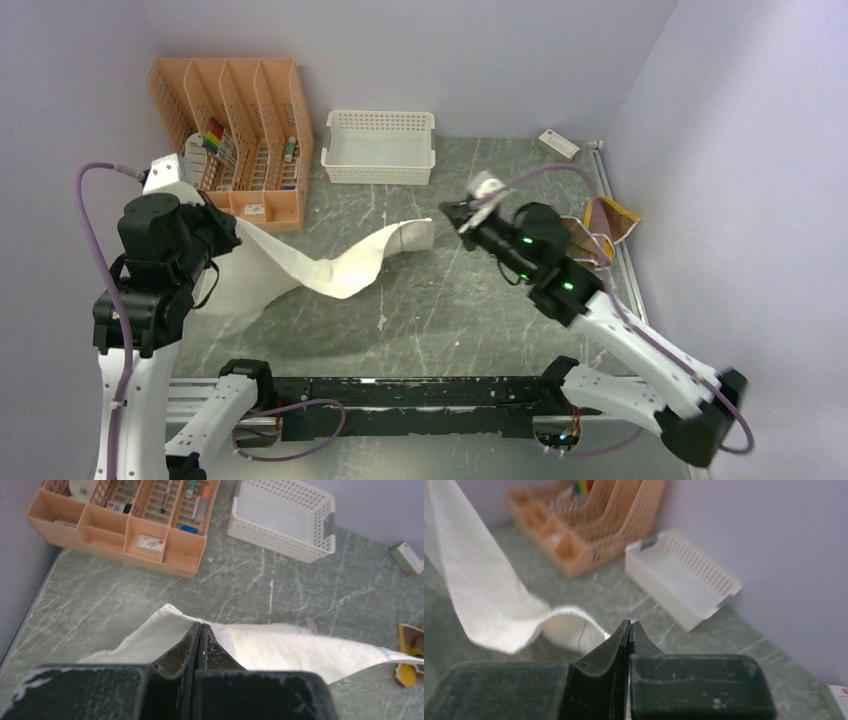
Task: Roll the towels
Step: Flatten out the towel at the center of the board.
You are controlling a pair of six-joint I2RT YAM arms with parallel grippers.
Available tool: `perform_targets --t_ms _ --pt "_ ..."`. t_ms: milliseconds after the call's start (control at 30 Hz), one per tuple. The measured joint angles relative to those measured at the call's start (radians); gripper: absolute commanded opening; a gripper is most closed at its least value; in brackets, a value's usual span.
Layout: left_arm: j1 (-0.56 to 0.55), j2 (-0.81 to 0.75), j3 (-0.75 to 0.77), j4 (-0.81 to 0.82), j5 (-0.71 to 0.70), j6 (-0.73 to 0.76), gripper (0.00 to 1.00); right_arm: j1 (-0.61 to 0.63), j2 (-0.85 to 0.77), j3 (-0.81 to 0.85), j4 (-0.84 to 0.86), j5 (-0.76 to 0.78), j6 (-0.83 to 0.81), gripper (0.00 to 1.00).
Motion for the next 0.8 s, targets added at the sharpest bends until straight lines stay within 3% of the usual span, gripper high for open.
perform_targets --t_ms 300,467,633,700,800 --pt "0.0 0.131 0.243 0.048 0.078 0.008 0.07 0.0 -0.4 0.158 -0.202 0.242 0.161 0.0" --pt "0.0 0.076 0.258 0.037 0.129 0.007 0.07 -0.001 -0.374 0.199 -0.266 0.22 0.244 0.0" --pt "0.0 -0.002 0.132 0.02 0.158 0.008 0.07 0.025 0.024 0.119 -0.274 0.193 0.314 0.6" --pt "0.0 -0.014 0.076 0.002 0.156 0.017 0.07 0.035 0.186 0.038 -0.278 0.177 0.334 0.72" --pt "0.0 -0.019 0.006 -0.018 0.15 0.041 0.07 0.028 0.342 -0.035 -0.305 0.153 0.358 0.76"
